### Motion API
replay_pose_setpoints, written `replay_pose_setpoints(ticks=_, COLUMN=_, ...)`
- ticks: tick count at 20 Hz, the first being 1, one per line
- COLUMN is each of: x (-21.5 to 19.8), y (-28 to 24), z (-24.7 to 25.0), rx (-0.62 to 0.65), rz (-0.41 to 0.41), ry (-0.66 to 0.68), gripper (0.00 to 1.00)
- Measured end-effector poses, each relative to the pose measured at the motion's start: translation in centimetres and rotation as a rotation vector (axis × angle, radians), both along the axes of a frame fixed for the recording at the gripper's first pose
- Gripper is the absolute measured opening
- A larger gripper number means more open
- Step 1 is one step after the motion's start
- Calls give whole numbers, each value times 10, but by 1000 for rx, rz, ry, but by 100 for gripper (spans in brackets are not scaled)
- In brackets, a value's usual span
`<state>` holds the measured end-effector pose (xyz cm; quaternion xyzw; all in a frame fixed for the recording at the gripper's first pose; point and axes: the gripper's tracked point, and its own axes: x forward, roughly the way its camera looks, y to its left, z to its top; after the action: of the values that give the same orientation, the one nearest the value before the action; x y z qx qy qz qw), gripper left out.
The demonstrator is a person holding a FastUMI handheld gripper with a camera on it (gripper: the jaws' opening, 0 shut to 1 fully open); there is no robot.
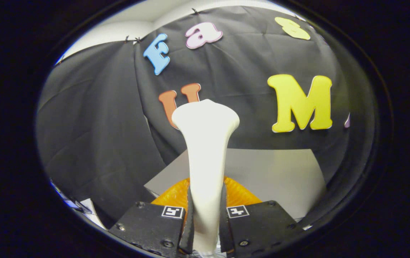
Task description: Iron the clothes twice with a garment steamer, once on the left side and once on the right side.
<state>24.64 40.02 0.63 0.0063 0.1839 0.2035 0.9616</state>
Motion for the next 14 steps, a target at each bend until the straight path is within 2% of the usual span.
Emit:
replay_pose_setpoints(ticks=3, x=-40, y=-38, z=16, rx=29, rz=-12, ry=-38, gripper=31)
replay_pose_setpoints(ticks=14, x=-133, y=-212, z=90, rx=31, rz=-224, ry=-219, gripper=31)
